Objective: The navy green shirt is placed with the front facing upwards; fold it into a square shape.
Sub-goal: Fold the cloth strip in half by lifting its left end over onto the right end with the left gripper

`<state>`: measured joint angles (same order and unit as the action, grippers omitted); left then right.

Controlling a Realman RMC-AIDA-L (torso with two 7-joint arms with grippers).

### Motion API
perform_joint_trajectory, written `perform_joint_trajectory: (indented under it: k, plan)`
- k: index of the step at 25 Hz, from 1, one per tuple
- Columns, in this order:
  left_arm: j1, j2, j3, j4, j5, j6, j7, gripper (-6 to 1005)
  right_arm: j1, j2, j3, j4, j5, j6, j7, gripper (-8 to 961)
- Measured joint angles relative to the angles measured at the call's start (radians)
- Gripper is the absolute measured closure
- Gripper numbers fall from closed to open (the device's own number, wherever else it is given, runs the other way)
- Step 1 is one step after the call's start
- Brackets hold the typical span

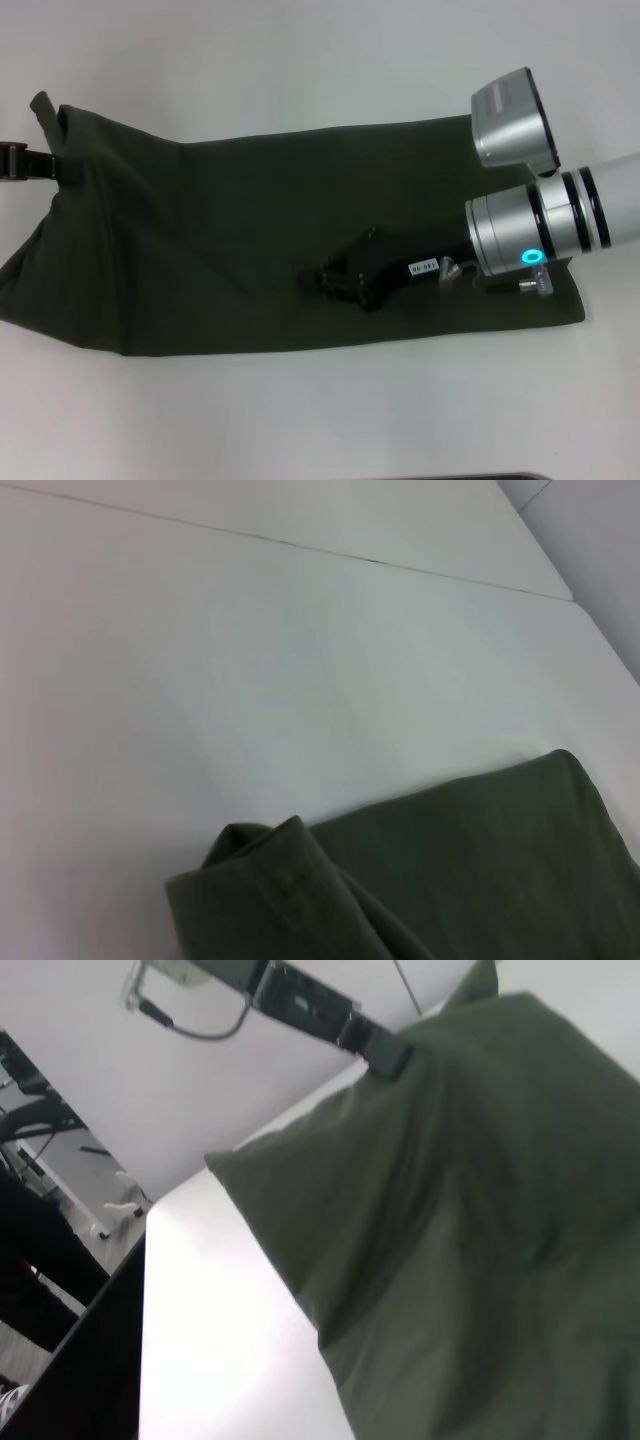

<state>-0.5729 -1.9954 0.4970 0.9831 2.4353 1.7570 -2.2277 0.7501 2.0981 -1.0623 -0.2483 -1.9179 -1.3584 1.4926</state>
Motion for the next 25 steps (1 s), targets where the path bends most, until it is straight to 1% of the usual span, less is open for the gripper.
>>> perform_joint_trajectory:
  k: [7, 20, 25]
  plan:
    - [-0.001, 0.0, 0.0, 0.0, -0.006, 0.0, 0.001, 976, 0.017, 0.003, -0.02, -0.005, 0.002, 0.059, 0.031, 944]
    - [-0.004, -0.002, 0.0, 0.0, -0.007, 0.0, 0.001, 975, 0.083, 0.014, -0.182, 0.006, 0.005, 0.178, 0.154, 943]
    - [-0.004, -0.002, -0.001, -0.001, -0.007, -0.001, 0.003, 976, 0.089, 0.015, -0.203, 0.001, 0.012, 0.18, 0.163, 944]
